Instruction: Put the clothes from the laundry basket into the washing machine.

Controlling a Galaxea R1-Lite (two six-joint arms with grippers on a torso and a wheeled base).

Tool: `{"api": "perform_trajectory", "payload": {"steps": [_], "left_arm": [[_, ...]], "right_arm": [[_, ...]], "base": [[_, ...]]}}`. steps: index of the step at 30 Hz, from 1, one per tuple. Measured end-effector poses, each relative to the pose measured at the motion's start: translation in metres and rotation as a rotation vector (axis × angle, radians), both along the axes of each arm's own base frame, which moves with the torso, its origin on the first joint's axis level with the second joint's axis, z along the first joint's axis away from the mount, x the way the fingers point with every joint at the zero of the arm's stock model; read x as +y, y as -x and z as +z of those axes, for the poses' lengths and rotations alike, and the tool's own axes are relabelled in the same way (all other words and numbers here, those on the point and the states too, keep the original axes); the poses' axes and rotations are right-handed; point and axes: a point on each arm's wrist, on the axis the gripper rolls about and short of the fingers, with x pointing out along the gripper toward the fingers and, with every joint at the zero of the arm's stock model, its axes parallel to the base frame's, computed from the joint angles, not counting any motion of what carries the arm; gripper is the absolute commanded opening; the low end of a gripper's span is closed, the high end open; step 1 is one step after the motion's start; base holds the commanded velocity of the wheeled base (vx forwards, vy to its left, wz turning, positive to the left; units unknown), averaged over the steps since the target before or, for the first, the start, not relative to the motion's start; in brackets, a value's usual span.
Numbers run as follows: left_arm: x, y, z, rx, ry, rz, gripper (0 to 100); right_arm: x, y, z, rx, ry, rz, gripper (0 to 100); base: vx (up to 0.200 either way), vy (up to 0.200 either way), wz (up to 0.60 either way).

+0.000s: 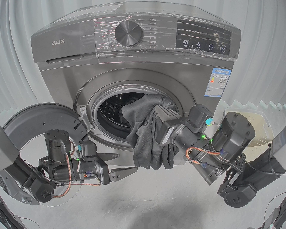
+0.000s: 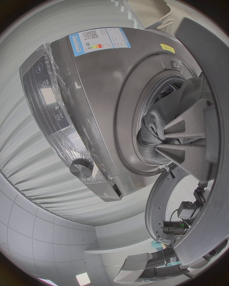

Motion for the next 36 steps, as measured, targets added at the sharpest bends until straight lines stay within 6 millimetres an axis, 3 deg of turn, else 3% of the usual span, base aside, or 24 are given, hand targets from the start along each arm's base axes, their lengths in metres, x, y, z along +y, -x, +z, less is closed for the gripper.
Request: {"api": "perform_trajectory", "payload": {"steps": [10, 23, 36], "left_arm": [[-0.017, -0.020, -0.010, -0.052, 0.048, -0.007, 100], [-0.041, -0.032, -0.025, -0.024, 0.072, -0.042, 100], [-0.063, -0.010, -0.006, -0.062, 0.150, -0.101, 100]], "right_arm": [[0.000, 0.001, -0.001, 0.002, 0.002, 0.002, 0], [0.001, 0.003, 0.001, -0.001, -0.002, 0.009, 0], [0.000, 0.002, 0.001, -0.001, -0.001, 0.004, 0]], "base": [[0.000, 0.000, 0.00], [0.000, 0.000, 0.00], [0.000, 0.000, 0.00]]}}
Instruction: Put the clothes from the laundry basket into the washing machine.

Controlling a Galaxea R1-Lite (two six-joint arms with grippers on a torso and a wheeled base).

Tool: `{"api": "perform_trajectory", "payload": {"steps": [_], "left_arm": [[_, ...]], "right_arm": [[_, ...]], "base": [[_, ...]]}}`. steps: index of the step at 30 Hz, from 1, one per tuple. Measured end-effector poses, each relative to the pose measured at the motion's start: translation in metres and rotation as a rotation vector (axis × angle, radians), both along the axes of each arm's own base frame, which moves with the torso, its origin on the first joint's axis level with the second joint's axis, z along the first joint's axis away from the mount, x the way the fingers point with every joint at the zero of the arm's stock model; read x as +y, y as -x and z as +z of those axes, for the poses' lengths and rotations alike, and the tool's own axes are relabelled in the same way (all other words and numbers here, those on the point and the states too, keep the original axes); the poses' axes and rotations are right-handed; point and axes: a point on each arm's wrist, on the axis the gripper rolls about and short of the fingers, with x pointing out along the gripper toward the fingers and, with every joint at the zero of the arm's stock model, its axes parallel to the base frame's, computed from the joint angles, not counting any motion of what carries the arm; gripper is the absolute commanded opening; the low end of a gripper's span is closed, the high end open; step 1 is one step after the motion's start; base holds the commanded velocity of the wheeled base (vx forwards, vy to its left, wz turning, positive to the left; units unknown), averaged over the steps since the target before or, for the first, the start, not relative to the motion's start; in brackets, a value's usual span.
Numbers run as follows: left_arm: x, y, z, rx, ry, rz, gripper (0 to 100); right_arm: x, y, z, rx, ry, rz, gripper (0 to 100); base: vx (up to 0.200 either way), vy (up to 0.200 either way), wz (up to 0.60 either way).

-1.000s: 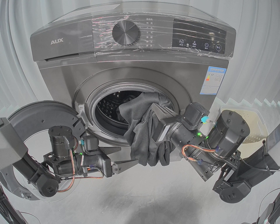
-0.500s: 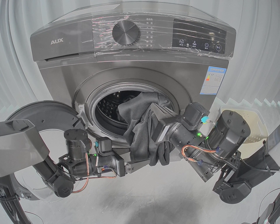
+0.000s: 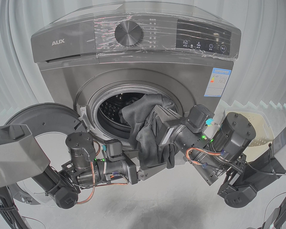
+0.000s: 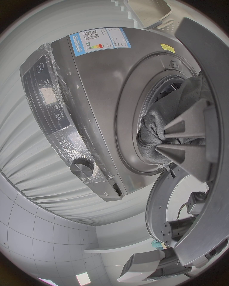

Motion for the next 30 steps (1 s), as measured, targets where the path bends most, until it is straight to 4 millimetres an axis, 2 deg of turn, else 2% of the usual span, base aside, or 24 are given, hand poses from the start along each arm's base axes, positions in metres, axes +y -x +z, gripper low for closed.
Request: {"api": "perform_trajectory", "payload": {"steps": [6, 11, 23, 29, 30], "left_arm": [[-0.001, 0.009, 0.009, -0.011, 0.019, -0.030, 100], [-0.001, 0.007, 0.009, -0.020, 0.024, -0.016, 100], [-0.009, -0.015, -0.010, -0.059, 0.036, 0.106, 100], [-0.009, -0.028, -0.012, -0.072, 0.039, 0.176, 100], [-0.009, -0.029, -0.013, -0.075, 0.038, 0.182, 0]], "right_arm": [[-0.001, -0.001, 0.000, 0.001, 0.000, -0.005, 0], [-0.001, -0.001, 0.000, 0.000, 0.000, -0.005, 0], [0.001, 0.001, 0.000, 0.001, 0.000, 0.003, 0], [0.001, 0.001, 0.000, 0.000, 0.000, 0.005, 0], [0.001, 0.001, 0.000, 0.001, 0.000, 0.004, 0]], "base": [[0.000, 0.000, 0.00], [0.000, 0.000, 0.00], [0.000, 0.000, 0.00], [0.000, 0.000, 0.00], [0.000, 0.000, 0.00]]}}
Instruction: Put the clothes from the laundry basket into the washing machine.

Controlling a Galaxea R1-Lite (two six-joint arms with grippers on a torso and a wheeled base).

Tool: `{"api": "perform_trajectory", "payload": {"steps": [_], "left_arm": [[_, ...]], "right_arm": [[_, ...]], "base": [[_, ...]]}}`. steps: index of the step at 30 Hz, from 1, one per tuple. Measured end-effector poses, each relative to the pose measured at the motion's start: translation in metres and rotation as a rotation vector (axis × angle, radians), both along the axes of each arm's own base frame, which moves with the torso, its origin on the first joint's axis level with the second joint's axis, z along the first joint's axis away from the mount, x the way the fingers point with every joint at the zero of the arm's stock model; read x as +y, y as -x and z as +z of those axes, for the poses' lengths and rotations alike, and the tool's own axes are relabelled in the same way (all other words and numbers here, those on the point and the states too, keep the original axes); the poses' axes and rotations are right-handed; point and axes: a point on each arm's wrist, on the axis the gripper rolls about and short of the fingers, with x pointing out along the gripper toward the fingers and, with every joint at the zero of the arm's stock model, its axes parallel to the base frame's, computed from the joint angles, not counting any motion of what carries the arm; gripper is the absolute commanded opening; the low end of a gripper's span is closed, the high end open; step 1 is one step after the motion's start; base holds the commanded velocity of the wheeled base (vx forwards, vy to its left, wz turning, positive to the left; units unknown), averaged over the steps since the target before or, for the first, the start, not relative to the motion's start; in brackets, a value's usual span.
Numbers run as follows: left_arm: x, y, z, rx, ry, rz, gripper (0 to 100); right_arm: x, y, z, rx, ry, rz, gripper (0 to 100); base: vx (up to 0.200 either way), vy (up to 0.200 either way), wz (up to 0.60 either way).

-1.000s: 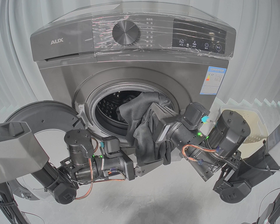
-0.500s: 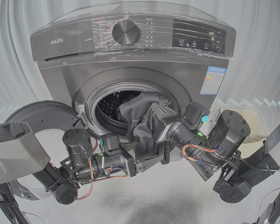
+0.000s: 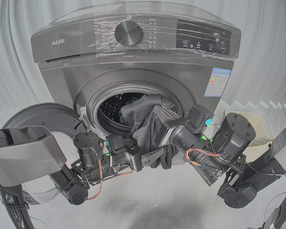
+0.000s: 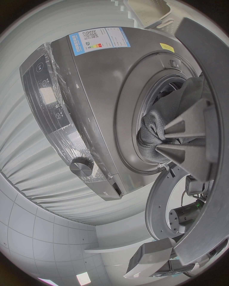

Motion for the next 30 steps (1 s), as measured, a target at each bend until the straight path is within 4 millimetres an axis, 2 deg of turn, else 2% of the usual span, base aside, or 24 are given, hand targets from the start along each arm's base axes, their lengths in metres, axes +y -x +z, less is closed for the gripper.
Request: {"api": "perform_trajectory", "payload": {"steps": [8, 17, 23, 24, 30], "left_arm": [[0.001, -0.001, 0.000, -0.042, -0.004, 0.014, 0], [0.007, 0.008, -0.002, -0.065, -0.014, 0.014, 0], [0.011, 0.014, 0.009, -0.085, -0.001, 0.010, 0], [0.011, 0.016, 0.012, -0.092, 0.004, 0.007, 0], [0.018, 0.030, 0.033, -0.127, 0.036, -0.009, 0]], "right_arm": [[-0.002, -0.002, 0.000, 0.000, 0.001, -0.007, 0], [-0.003, -0.004, -0.002, 0.003, 0.003, -0.015, 0], [-0.006, -0.004, -0.007, 0.015, 0.017, -0.011, 0], [-0.007, -0.004, -0.008, 0.017, 0.019, -0.009, 100], [-0.011, -0.002, -0.017, 0.035, 0.032, 0.015, 100]], "base": [[0.000, 0.000, 0.00], [0.000, 0.000, 0.00], [0.000, 0.000, 0.00], [0.000, 0.000, 0.00], [0.000, 0.000, 0.00]]}}
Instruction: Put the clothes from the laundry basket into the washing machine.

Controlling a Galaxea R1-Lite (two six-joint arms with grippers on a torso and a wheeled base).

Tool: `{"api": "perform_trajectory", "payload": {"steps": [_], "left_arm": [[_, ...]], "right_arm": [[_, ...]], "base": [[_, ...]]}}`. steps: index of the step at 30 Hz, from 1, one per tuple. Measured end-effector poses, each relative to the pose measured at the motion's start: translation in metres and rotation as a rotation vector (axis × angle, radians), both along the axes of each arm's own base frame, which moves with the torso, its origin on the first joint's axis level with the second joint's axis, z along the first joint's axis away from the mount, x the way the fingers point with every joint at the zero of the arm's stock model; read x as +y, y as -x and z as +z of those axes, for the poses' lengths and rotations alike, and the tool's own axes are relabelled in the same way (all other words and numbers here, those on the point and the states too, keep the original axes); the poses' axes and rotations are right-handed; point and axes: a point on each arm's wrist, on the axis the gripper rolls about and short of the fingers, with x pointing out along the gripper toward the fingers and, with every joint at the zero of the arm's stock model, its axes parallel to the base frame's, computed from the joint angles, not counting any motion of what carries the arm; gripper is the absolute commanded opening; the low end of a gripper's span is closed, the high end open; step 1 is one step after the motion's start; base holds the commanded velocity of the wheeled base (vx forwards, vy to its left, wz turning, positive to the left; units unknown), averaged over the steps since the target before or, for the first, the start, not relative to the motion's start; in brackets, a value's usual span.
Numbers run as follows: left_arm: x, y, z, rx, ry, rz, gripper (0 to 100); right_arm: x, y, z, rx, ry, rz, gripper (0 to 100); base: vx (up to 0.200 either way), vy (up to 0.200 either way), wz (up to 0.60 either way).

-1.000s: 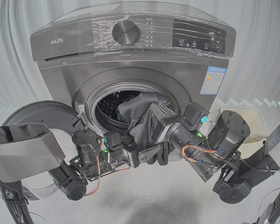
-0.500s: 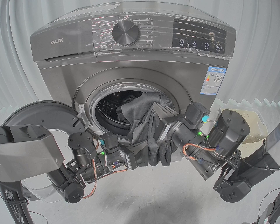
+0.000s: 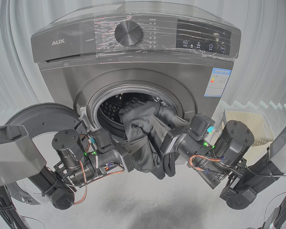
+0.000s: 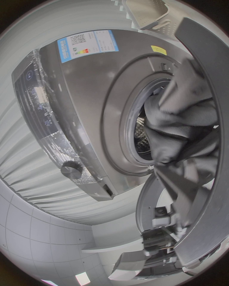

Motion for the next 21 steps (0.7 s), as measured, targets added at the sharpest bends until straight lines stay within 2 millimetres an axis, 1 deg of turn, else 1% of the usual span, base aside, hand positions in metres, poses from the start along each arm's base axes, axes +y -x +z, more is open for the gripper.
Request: {"api": "perform_trajectory", "payload": {"steps": [4, 9, 14, 21], "left_arm": [[0.003, 0.004, 0.014, -0.032, 0.026, -0.003, 0], [0.002, 0.003, 0.026, -0.067, 0.058, 0.003, 0], [0.002, -0.002, 0.031, -0.084, 0.071, 0.017, 0], [0.000, -0.005, 0.035, -0.097, 0.082, 0.022, 0]], "right_arm": [[-0.006, 0.000, -0.011, 0.033, 0.033, -0.007, 100], [-0.013, 0.002, -0.023, 0.072, 0.075, -0.016, 100], [-0.021, 0.002, -0.030, 0.094, 0.100, -0.036, 100], [-0.033, 0.011, -0.049, 0.149, 0.160, -0.023, 100]], "base": [[0.000, 0.000, 0.00], [0.000, 0.000, 0.00], [0.000, 0.000, 0.00], [0.000, 0.000, 0.00]]}}
